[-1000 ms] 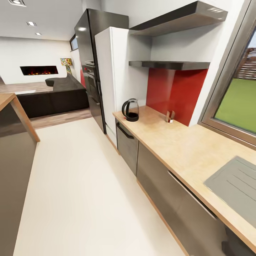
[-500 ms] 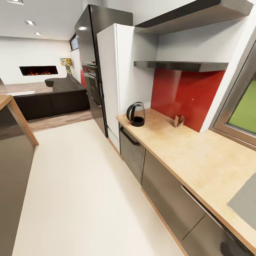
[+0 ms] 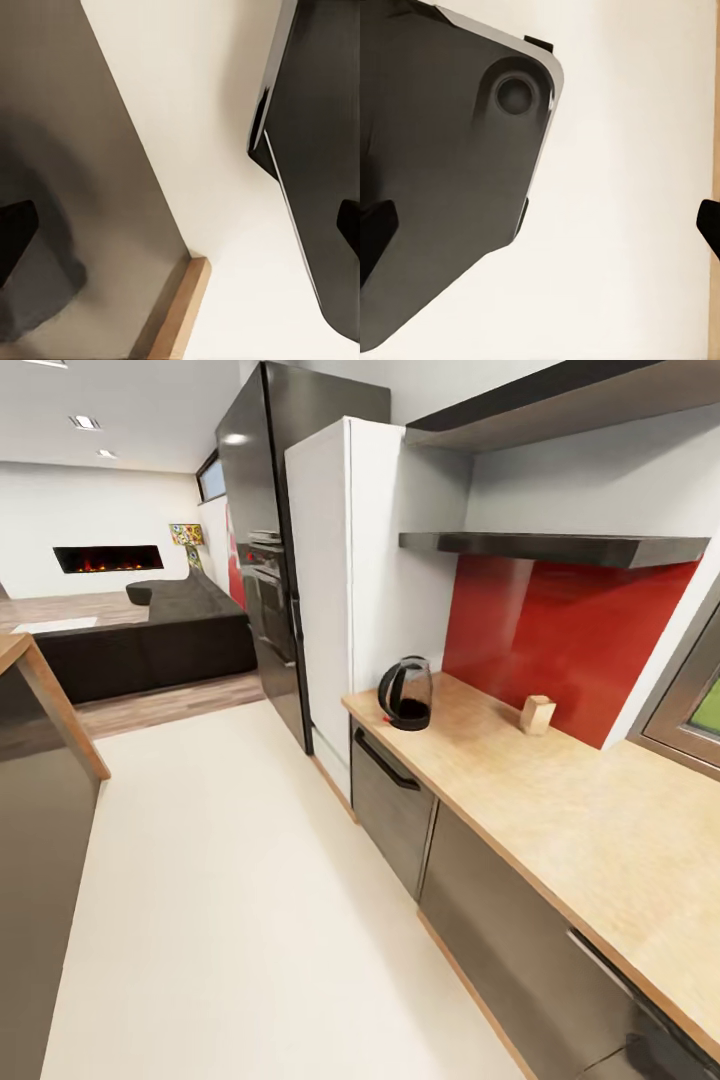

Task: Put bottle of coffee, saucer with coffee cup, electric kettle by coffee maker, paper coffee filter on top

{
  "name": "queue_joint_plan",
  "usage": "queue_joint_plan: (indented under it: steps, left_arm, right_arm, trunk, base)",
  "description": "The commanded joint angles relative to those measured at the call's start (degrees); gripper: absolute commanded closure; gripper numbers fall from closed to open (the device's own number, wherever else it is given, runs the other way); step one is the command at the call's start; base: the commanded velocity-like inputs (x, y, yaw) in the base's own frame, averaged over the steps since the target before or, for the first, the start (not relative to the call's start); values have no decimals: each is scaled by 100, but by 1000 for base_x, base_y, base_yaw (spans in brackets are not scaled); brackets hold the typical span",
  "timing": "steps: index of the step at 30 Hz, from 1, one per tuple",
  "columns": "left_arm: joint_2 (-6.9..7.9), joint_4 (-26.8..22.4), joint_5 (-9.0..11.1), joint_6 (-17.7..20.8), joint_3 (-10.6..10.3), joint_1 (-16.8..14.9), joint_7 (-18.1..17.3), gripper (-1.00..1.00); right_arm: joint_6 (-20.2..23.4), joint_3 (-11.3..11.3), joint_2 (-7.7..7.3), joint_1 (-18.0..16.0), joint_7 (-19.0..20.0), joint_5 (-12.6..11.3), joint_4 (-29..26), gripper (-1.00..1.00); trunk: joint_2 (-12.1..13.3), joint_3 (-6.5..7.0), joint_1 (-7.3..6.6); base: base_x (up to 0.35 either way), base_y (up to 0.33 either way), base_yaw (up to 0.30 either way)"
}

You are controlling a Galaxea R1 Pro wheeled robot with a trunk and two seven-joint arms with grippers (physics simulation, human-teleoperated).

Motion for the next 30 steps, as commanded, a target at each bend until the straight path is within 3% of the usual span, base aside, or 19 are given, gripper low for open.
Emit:
queue_joint_plan:
  steps: [1,14,30]
  left_arm:
    - [-4,-11,19,-16,33,-1,-4,-100]
    - [-12,-11,18,-23,32,-9,-4,-100]
    - [-13,-11,18,-23,26,-48,-4,-100]
  right_arm:
    - [-14,6,-2,-4,-19,45,3,-100]
    - [-14,-27,-3,-4,-19,29,-27,-100]
    - [-14,-29,-5,-4,-10,21,-28,-100]
  trunk:
    - [-9,-9,5]
    - [-9,-9,5]
    - [-9,-9,5]
  base:
    - [212,273,0]
    - [216,270,-9]
    - [292,195,-245]
